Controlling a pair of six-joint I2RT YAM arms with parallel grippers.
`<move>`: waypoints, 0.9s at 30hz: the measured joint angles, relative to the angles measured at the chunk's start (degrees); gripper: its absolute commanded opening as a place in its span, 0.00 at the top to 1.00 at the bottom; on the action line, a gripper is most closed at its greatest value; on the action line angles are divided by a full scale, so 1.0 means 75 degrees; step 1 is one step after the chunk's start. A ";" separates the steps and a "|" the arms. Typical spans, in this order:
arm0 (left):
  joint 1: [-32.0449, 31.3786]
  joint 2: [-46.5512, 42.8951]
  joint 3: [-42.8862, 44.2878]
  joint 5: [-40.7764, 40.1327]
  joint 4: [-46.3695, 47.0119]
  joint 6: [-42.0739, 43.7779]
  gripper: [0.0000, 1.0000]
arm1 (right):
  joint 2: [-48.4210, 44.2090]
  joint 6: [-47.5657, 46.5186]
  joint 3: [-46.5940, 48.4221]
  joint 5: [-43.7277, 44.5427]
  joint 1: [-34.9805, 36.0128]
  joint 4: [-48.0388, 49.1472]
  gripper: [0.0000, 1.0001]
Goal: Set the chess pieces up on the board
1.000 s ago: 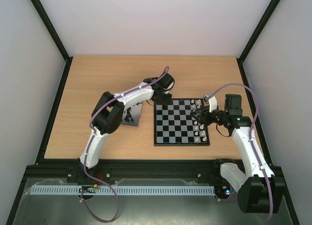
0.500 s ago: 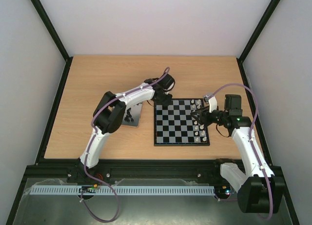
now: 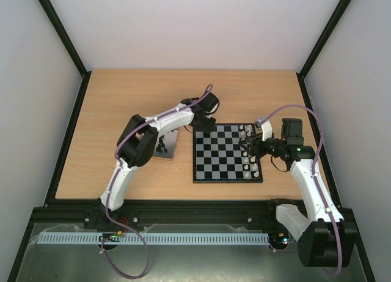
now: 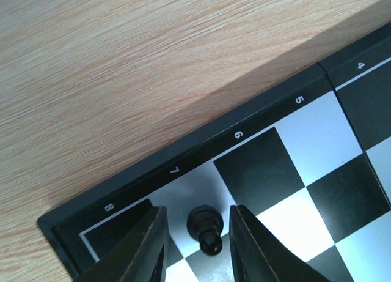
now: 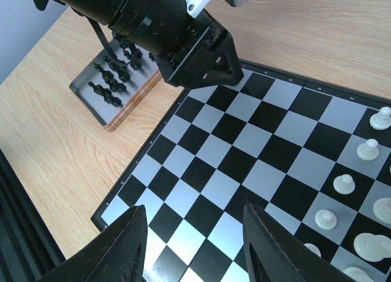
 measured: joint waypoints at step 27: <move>0.0335 -0.5470 -0.6207 -0.0831 -0.0294 -0.0662 0.75 | 0.0644 -0.0006 0.0000 -0.0105 0.0000 -0.0020 0.56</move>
